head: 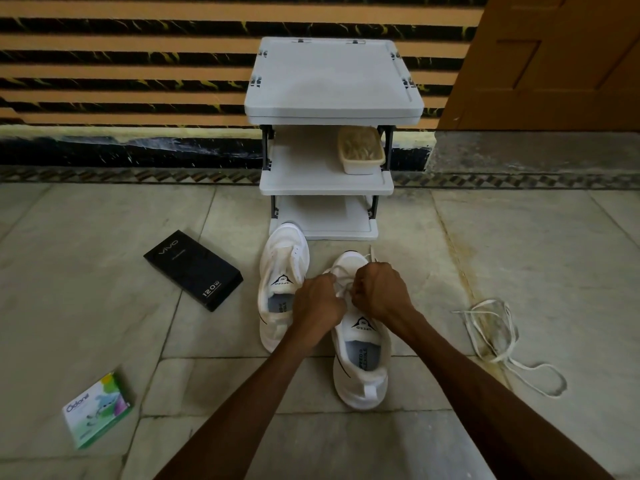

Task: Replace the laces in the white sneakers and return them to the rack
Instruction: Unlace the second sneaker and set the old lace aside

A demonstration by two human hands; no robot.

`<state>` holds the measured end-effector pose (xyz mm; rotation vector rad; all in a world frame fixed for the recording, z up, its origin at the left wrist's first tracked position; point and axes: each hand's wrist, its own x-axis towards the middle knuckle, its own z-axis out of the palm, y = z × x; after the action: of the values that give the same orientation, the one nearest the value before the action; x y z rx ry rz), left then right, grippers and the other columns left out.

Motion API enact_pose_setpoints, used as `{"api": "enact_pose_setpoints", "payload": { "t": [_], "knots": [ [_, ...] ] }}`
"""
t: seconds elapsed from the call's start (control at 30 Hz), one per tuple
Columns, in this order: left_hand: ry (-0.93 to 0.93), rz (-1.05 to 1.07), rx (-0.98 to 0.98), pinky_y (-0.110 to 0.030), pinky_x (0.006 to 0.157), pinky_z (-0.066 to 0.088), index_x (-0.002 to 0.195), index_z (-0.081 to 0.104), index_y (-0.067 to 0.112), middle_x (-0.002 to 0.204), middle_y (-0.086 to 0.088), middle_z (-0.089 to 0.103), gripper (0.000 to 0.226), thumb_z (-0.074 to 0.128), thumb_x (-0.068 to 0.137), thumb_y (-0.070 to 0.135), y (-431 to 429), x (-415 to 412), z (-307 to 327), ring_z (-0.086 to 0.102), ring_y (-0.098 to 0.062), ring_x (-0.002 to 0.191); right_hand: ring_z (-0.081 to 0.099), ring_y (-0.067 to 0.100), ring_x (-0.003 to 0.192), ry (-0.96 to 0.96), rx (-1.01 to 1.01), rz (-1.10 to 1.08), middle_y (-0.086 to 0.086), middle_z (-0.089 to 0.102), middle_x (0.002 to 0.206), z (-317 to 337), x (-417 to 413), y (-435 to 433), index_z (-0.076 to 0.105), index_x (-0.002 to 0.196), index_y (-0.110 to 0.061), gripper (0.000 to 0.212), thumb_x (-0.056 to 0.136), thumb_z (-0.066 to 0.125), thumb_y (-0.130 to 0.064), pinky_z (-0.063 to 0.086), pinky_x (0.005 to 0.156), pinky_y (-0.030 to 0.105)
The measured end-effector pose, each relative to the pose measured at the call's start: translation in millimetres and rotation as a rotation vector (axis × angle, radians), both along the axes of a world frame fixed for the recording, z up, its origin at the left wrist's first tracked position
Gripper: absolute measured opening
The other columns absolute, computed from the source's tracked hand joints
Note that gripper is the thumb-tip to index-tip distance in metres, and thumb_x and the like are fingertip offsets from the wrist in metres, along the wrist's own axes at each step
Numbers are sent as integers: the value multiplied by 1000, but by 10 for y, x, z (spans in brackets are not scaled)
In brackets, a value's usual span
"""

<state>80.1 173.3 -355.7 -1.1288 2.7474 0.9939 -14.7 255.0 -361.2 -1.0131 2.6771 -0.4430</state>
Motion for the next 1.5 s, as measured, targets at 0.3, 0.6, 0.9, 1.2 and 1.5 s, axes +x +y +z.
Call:
{"api": "enact_pose_setpoints", "payload": {
  "t": [0.3, 0.6, 0.9, 1.2, 1.5],
  "knots": [
    [-26, -18, 2, -32, 91, 46, 125, 64, 20, 125, -3, 64, 36, 59, 89, 17, 31, 23, 52, 58, -24, 116, 64, 29, 94, -43, 147, 72, 17, 64, 107, 96, -93, -9, 65, 103, -1, 33, 81, 67, -25, 48, 71, 29],
    [-53, -28, 34, -31, 92, 44, 128, 58, 21, 129, -5, 61, 41, 57, 88, 13, 38, 10, 83, 54, -27, 120, 66, 10, 72, -236, -524, -295, 0, 73, 77, 525, -366, 155, 74, 77, -15, 9, 83, 67, -16, 52, 70, 23],
    [-54, -16, 74, -30, 94, 42, 126, 58, 27, 131, -1, 59, 42, 57, 86, 16, 36, 39, 56, 52, -25, 121, 65, 25, 98, -205, -90, -116, 6, 71, 106, -5, -362, 311, 70, 102, -14, 21, 86, 57, -10, 52, 84, 31],
    [-103, -116, -4, -40, 103, 41, 143, 41, 36, 144, -5, 44, 56, 54, 91, 17, 107, -7, 18, 45, -29, 129, 68, 21, 82, -146, -34, -177, 1, 73, 91, -210, -315, 464, 74, 84, -29, 6, 80, 70, -28, 57, 76, 36],
    [-167, -227, -119, -41, 103, 37, 150, 22, 40, 158, -7, 23, 62, 50, 97, 26, 174, -9, -48, 39, -31, 135, 68, 28, 92, -132, -88, -125, 11, 70, 111, -311, -362, 360, 60, 126, -22, 35, 94, 50, -11, 46, 69, 24]
  ]
}}
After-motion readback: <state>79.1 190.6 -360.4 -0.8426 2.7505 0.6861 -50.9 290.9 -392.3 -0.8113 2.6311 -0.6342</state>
